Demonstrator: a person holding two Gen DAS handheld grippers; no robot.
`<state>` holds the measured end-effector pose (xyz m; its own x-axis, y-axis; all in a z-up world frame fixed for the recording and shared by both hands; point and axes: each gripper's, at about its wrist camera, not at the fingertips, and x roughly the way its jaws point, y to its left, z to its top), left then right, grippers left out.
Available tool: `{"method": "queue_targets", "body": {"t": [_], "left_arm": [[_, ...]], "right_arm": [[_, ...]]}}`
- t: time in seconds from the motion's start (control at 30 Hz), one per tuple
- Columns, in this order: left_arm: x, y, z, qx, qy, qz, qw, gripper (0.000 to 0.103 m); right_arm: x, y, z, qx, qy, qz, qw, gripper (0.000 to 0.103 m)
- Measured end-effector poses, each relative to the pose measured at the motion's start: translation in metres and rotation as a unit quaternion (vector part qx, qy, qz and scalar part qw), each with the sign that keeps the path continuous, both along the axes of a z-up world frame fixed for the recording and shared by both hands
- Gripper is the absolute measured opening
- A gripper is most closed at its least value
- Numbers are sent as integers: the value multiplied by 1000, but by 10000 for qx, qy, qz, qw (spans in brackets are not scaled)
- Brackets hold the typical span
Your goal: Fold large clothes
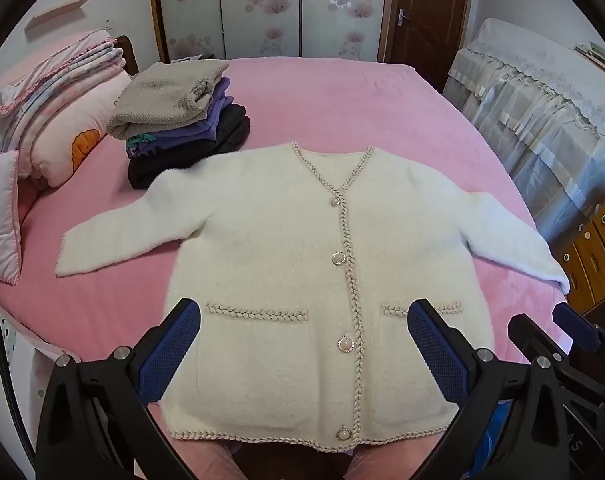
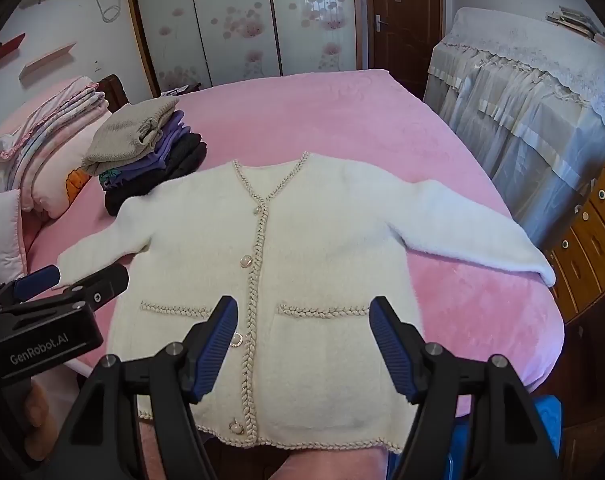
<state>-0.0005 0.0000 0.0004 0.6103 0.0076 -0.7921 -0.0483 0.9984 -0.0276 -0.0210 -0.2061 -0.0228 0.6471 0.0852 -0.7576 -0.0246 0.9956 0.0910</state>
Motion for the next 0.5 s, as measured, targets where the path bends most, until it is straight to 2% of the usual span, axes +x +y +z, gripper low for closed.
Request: {"method": "queue_targets", "body": {"t": [0.17,0.33,0.5], "left_arm": [[-4,-3,-4,37,-28,-75,10000,103],[-3,5,-5,-154,-15,-121,9998,103],[-10,-2,-2,-151,12,-152,9998,103]], "right_arm": [[-2,1,0,5,0,19,10000,69],[-4,-1,1,22,-3,8,10000,69],[-9,-4,1,38,1,4,10000,69]]}}
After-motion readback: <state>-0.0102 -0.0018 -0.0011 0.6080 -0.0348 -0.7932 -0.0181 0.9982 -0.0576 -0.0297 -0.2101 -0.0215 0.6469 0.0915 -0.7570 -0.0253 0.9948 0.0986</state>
